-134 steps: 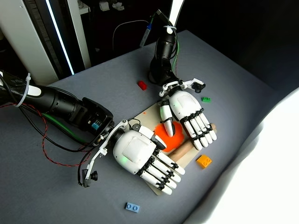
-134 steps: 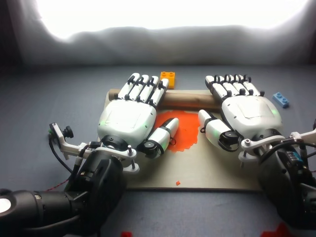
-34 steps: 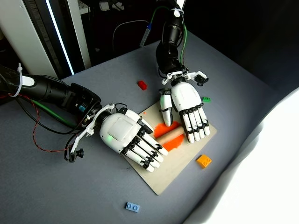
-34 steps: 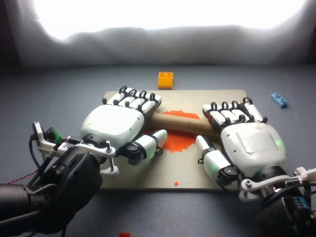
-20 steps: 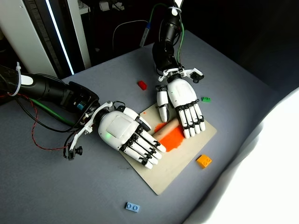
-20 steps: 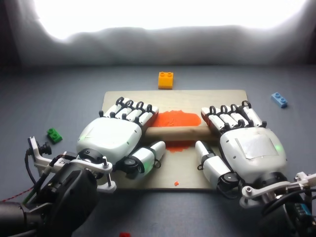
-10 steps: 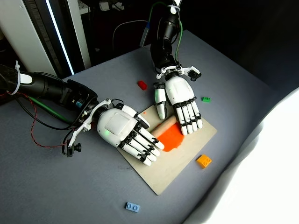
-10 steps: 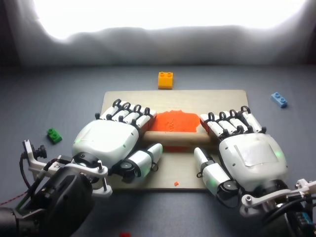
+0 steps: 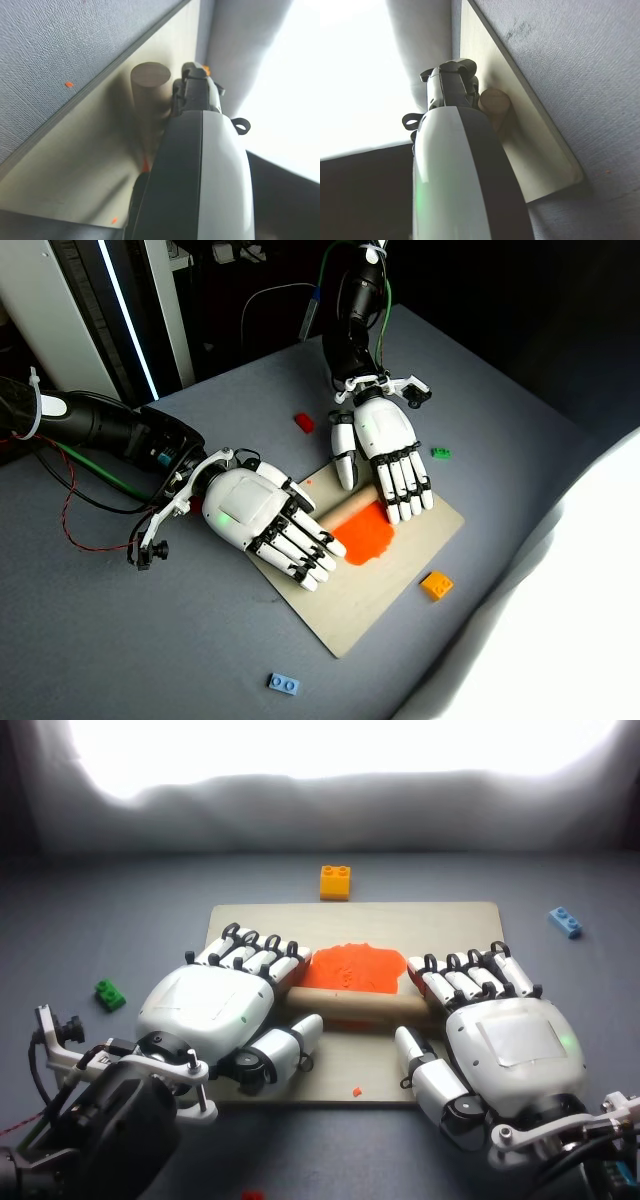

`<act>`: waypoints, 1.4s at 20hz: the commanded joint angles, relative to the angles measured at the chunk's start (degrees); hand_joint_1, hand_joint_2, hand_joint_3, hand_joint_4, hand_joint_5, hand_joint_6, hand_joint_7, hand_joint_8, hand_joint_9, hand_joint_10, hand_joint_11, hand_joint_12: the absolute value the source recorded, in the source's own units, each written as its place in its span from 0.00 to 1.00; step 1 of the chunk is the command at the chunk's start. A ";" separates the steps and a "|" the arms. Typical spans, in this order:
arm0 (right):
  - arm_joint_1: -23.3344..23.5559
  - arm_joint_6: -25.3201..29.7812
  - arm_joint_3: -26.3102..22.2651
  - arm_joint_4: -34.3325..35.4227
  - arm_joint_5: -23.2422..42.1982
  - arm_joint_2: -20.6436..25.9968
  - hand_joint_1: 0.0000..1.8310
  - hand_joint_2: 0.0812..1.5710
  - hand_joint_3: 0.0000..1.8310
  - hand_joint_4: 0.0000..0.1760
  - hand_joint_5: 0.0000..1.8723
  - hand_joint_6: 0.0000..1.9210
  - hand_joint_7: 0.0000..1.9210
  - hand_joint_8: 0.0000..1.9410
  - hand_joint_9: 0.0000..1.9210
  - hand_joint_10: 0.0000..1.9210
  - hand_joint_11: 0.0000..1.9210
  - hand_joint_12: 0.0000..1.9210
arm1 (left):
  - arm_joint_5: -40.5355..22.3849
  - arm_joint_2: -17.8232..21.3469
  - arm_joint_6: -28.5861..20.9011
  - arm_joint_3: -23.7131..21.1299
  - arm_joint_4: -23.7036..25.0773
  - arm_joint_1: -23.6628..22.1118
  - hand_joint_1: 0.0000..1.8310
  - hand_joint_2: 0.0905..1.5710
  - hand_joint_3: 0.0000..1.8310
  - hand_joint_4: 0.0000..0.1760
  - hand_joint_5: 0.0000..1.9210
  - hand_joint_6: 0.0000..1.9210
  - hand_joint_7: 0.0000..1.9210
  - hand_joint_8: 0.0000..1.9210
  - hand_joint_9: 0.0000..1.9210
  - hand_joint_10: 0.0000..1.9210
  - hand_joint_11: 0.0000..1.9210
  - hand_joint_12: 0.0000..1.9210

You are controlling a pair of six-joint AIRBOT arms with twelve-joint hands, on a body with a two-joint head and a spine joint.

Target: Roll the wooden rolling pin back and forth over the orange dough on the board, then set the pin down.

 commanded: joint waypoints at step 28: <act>-0.98 -1.72 -1.96 -4.65 8.01 -0.07 0.00 1.00 0.05 0.00 0.18 0.00 0.20 0.00 0.17 0.00 0.00 0.39 | -6.51 2.98 0.93 -4.78 2.76 2.31 0.00 1.00 0.03 0.00 0.10 0.00 0.10 0.00 0.07 0.00 0.00 0.12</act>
